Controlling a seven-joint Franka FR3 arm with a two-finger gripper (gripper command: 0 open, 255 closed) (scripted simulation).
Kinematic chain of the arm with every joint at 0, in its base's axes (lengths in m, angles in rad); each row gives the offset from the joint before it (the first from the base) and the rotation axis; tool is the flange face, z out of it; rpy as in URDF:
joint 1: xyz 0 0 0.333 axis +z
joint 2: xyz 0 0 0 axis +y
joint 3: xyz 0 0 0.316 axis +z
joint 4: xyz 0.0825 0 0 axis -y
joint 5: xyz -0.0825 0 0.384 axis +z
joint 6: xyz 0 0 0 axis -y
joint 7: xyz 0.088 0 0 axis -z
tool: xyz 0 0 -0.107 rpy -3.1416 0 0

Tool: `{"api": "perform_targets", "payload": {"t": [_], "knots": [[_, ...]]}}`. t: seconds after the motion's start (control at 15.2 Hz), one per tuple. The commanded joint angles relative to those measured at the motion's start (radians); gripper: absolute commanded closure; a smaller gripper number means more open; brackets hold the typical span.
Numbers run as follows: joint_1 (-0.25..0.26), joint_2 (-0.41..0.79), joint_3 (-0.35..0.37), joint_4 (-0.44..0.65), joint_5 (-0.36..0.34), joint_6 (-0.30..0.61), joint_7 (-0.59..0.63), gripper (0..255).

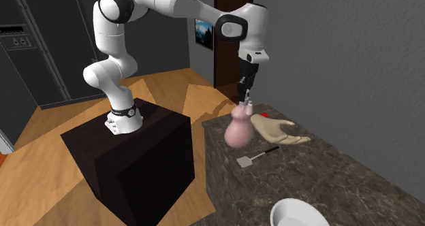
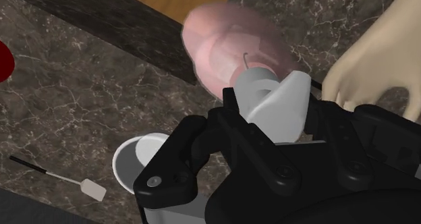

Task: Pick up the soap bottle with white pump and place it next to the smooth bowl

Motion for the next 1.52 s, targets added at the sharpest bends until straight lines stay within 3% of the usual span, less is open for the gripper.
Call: {"api": "perform_targets", "payload": {"t": [0.0,0.79,1.45], "knots": [[-0.030,0.005,-0.016,0.009,0.002,0.000,-0.047,255],[-0.188,0.074,-0.100,0.116,0.010,-0.025,-0.297,255],[-0.306,0.240,-0.157,0.376,0.011,-0.109,-0.487,255]]}}
